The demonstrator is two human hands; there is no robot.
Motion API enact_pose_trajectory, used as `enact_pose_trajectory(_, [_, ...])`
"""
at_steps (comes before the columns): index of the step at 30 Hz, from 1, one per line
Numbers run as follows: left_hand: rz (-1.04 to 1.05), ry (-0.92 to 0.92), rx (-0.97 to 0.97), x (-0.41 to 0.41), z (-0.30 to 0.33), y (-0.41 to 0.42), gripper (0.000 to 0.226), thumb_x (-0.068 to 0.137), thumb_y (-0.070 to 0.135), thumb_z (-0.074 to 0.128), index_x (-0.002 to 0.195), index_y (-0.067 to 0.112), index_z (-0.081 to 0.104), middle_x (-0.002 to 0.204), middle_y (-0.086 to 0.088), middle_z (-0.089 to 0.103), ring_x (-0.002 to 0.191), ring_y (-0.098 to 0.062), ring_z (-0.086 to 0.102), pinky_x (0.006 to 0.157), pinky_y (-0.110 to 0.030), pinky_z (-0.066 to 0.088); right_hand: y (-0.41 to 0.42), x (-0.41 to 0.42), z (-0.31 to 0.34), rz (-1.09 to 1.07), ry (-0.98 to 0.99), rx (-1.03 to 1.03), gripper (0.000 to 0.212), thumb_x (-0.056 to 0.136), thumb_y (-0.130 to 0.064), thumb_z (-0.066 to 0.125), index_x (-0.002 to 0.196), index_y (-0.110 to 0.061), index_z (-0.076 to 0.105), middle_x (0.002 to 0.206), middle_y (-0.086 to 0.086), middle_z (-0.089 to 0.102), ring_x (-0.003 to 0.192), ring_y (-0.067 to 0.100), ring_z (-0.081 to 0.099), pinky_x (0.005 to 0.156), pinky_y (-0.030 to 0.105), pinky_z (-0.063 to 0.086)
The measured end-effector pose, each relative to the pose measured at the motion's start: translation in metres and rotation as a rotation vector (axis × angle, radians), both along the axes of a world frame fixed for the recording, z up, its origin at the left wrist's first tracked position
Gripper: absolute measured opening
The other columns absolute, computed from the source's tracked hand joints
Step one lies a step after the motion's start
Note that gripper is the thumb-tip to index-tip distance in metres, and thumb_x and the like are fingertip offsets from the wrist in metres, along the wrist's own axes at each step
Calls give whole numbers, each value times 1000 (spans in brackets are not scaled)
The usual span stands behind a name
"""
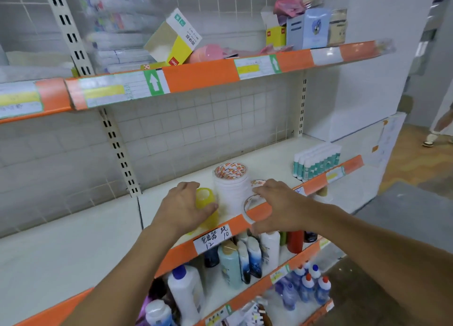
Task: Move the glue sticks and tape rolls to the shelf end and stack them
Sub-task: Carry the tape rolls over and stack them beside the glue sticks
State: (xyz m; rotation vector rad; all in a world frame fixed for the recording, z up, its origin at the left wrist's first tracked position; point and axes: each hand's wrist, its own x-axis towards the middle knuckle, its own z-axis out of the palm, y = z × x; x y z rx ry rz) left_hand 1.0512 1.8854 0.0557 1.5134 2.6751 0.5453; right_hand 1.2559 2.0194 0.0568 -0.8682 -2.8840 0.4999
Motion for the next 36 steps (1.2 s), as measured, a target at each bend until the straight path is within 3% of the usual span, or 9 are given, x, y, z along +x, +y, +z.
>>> enact_pose_trajectory(7, [177,-38,25,57,2,12,72,86,55,62,144,18,41,145,-5,43,133,-25,40,108,-33,33,50,37,10,109,-16,20,93,72,-59,77,147,-21,38,125,-2,40,123,16,36,101,35,41])
enact_pose_trajectory(18, [315,-4,27,75,6,19,71,86,51,64,143,17,41,144,-4,44,133,-23,40,109,-31,33,104,27,0,178,-11,-35,91,71,-54,74,147,-22,38,127,-3,37,125,16,34,96,34,42])
enact_pose_trajectory(26, [332,-31,-57,54,4,35,81,85,54,64,149,17,32,150,-4,36,138,-23,33,112,-33,30,133,-8,-19,178,-18,-43,96,75,-53,74,152,-16,30,140,4,35,133,22,32,104,34,38])
enact_pose_trajectory(36, [384,-65,-79,56,-1,54,87,83,56,66,151,16,29,151,-4,35,139,-20,33,112,-30,27,164,-41,-26,244,-44,-48,88,71,-55,75,142,-13,43,133,5,40,129,23,37,103,37,42])
